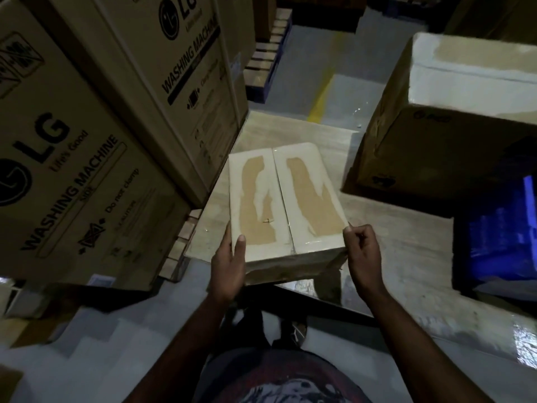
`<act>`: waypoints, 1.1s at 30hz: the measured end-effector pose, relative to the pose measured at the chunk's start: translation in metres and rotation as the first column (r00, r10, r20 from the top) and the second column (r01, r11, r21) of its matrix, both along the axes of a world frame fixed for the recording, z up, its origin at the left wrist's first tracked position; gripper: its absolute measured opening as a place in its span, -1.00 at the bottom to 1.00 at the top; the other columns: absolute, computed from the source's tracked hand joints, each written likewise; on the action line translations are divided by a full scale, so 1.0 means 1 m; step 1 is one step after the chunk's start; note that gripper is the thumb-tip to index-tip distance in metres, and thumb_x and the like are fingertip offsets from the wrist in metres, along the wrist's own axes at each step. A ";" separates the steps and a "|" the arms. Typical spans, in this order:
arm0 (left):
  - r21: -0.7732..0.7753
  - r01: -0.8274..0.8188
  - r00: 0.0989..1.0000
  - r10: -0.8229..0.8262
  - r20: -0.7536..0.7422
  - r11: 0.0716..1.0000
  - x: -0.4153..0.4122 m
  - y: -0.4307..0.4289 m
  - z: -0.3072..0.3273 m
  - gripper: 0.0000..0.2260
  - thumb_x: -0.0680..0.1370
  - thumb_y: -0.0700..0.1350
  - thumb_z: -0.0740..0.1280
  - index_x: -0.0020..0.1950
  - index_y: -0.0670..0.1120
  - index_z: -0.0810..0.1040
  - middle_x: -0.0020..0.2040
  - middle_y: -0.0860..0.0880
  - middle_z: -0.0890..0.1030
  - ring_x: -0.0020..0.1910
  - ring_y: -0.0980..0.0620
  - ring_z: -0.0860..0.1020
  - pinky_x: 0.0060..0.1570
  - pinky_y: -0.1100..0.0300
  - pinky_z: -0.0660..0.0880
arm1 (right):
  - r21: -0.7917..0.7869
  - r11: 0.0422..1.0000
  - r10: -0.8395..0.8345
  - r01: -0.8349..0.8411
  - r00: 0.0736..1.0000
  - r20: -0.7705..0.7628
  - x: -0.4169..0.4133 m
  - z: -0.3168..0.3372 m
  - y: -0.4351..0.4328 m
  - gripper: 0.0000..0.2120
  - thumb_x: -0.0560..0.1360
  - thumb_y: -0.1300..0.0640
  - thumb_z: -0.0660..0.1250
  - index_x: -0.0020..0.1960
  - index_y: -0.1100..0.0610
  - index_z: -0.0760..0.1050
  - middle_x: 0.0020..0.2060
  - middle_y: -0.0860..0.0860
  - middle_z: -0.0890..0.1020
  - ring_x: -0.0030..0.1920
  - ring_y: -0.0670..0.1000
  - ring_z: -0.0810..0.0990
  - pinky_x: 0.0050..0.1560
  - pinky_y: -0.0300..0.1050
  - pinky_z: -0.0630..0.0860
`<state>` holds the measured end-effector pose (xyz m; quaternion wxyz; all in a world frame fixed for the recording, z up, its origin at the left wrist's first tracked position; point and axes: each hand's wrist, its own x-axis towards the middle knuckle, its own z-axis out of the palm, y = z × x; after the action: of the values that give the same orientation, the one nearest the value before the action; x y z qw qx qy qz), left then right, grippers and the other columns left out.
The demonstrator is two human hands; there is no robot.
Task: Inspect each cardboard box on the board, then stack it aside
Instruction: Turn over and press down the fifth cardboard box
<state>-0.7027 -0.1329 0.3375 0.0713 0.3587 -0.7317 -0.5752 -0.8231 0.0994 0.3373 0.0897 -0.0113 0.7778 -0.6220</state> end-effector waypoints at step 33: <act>-0.621 0.774 0.521 -0.681 0.515 0.123 -0.205 -0.082 -0.012 -0.25 0.61 0.25 0.08 0.63 -0.16 -0.06 0.64 -0.18 -0.10 0.61 -0.10 -0.14 0.55 -0.06 -0.18 | 0.157 0.904 -0.426 0.396 0.817 0.390 0.066 -0.015 -0.060 -0.30 0.57 0.06 0.41 0.57 0.11 0.12 0.16 -0.08 0.58 0.04 -0.10 0.60 0.05 -0.23 0.48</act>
<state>-0.9075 -0.2148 0.3253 -0.1038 -0.0900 -0.9835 -0.1173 -0.7571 0.0390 0.3225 0.1167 0.2922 0.7456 -0.5874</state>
